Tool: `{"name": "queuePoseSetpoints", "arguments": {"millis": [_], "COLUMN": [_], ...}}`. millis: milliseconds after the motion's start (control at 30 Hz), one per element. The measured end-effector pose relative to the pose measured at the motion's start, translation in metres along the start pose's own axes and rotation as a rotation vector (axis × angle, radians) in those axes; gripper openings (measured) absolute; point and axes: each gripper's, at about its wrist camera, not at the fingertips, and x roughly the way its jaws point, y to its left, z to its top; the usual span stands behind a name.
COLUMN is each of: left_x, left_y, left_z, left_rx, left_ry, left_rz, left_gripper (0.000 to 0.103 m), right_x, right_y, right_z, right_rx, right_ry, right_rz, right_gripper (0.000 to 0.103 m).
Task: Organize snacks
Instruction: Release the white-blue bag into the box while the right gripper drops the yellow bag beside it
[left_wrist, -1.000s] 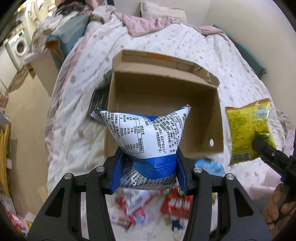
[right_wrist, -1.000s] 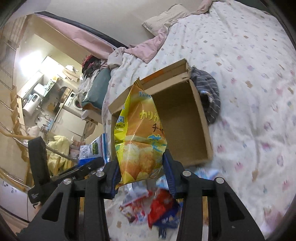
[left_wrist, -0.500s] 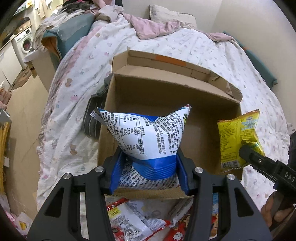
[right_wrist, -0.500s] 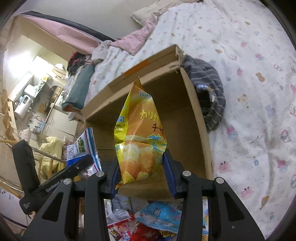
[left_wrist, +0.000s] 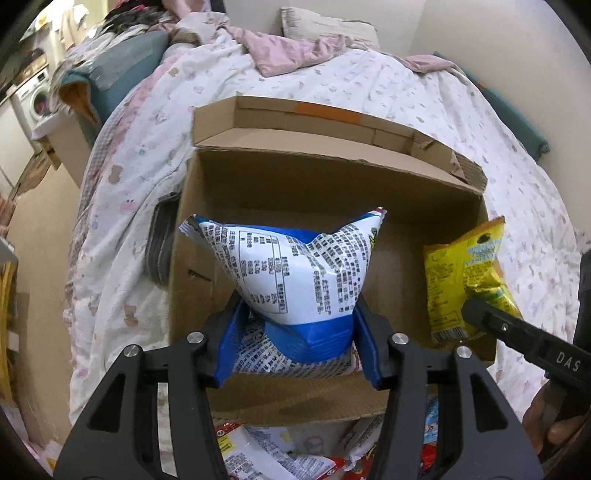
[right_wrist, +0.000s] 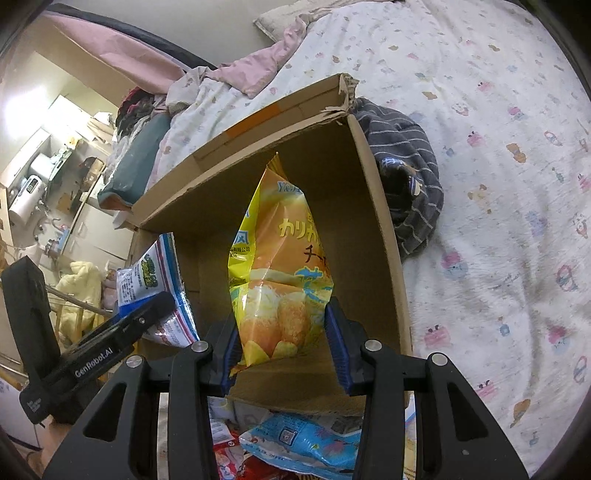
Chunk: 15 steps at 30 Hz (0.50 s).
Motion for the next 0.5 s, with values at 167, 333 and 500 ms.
{"name": "queuePoseSetpoints", "arguments": {"millis": [167, 333, 500], "left_x": [0.0003, -0.0038, -0.0076], "left_y": [-0.0099, -0.0082, -0.0039], "left_z": [-0.0001, -0.0014, -0.0018], "left_rx": [0.035, 0.028, 0.01], "left_ry": [0.006, -0.015, -0.018], "left_rz": [0.004, -0.003, -0.01], "left_gripper": [0.065, 0.088, 0.088], "right_x": [0.0035, 0.0044, 0.006], "right_y": [0.0012, 0.0023, 0.0052], "right_z": [0.0032, 0.0052, 0.007], "right_rx": [-0.012, -0.018, -0.033], "right_ry": [0.004, 0.0, 0.009], "right_rz": [-0.009, -0.006, 0.021], "right_gripper": [0.046, 0.046, 0.052]}}
